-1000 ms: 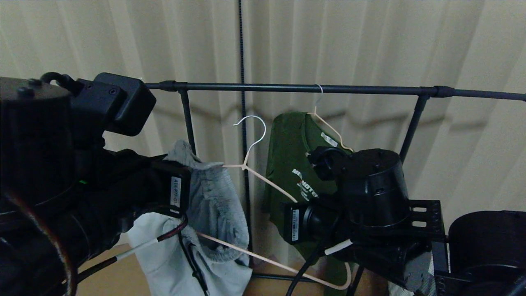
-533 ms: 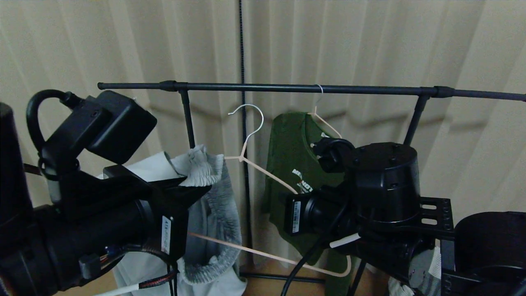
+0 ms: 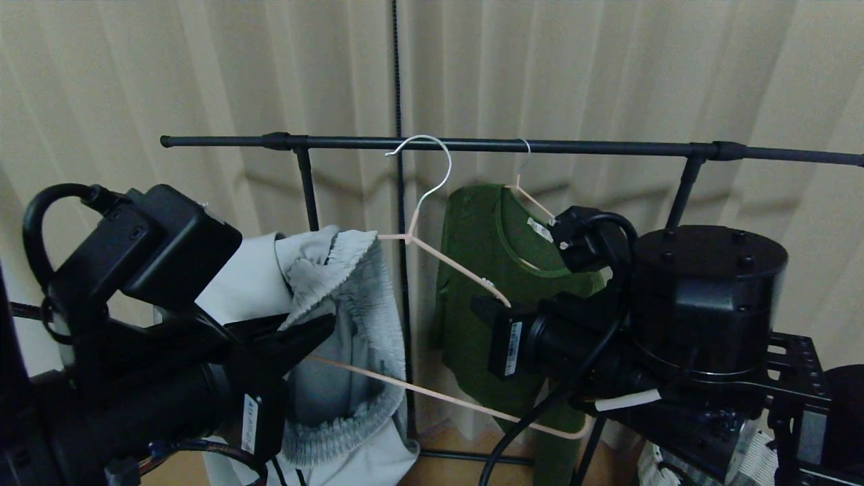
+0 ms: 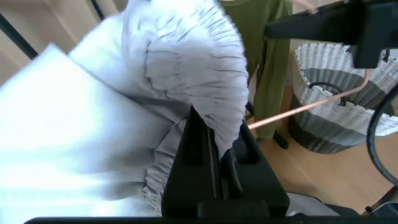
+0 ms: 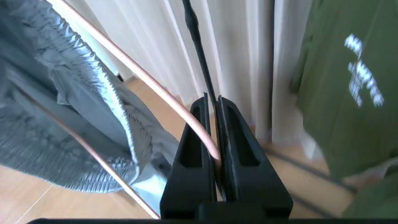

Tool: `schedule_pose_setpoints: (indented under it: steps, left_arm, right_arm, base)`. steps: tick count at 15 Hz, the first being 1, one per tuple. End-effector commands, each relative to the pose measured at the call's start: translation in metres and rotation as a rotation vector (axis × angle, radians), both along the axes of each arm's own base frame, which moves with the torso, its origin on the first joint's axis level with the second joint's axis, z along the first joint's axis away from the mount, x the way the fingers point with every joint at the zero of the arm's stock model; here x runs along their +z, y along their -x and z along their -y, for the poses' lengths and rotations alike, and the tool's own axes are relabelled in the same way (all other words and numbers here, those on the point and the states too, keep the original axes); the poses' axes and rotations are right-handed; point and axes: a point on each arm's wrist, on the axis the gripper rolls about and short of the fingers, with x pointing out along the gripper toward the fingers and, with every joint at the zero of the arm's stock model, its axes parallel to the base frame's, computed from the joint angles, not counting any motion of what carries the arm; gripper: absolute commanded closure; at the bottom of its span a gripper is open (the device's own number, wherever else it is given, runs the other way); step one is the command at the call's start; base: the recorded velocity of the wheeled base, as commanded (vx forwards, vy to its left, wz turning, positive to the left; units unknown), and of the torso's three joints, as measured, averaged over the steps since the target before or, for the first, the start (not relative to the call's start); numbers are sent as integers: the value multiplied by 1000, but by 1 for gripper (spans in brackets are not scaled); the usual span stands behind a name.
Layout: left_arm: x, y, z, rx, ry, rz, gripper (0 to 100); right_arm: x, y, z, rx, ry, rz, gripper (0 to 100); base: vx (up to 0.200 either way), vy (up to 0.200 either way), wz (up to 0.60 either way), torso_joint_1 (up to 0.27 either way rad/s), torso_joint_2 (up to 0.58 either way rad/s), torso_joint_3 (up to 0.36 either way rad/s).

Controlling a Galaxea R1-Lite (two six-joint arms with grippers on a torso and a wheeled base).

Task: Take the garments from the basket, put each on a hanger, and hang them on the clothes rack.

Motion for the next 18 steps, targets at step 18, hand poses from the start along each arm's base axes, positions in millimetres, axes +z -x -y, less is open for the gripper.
schedule_pose_setpoints:
  steps: [18]
  left_arm:
    - [11,9,-51,-81,-176,266,0]
  right_arm:
    - [-20,-12,56,-28,173,259,100]
  base:
    - [0,0,0,0,0,0]
